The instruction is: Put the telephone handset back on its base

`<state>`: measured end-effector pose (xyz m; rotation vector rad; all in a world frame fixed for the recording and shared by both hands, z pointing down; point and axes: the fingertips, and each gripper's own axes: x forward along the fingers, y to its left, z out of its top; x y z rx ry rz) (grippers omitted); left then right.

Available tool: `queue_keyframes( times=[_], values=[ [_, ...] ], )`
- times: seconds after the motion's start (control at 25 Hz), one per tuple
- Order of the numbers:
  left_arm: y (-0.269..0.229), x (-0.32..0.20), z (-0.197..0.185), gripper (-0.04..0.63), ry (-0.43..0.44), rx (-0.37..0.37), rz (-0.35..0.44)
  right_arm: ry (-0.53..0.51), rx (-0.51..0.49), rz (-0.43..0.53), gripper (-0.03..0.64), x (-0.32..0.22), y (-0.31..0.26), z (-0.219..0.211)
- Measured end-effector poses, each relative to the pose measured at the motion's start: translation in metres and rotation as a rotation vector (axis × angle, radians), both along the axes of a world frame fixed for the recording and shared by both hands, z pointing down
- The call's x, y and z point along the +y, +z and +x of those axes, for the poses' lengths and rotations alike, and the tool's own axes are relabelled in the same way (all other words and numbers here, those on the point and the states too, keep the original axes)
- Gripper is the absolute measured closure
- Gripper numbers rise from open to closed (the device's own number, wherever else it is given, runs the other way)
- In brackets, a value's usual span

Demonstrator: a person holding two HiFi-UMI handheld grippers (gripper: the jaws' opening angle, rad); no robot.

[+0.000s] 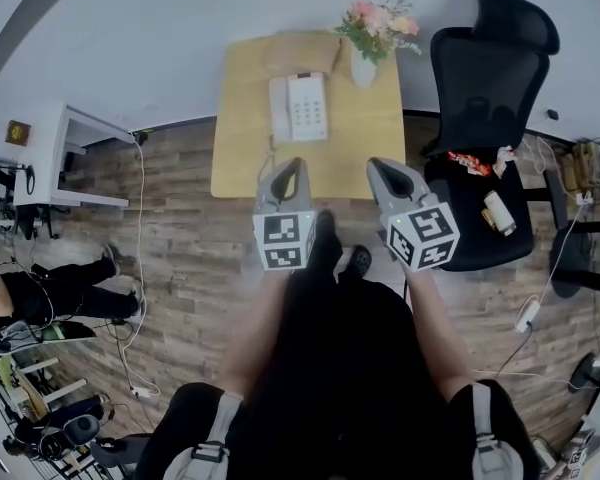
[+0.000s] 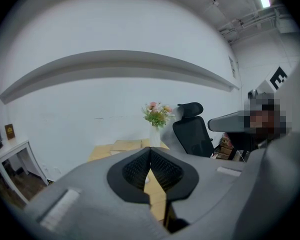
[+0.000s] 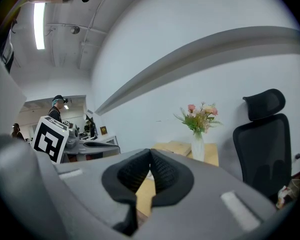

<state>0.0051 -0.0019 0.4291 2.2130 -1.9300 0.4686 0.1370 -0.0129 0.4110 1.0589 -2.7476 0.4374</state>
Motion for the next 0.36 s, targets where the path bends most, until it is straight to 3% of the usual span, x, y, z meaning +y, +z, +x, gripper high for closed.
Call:
queue_keyframes(
  times=[0.36],
  values=[
    [-0.0053,0.0030,0.0057,0.584,0.011,-0.014,0.004,0.011,-0.003,0.003,0.614,0.0036,-0.0017,0.0060]
  ],
)
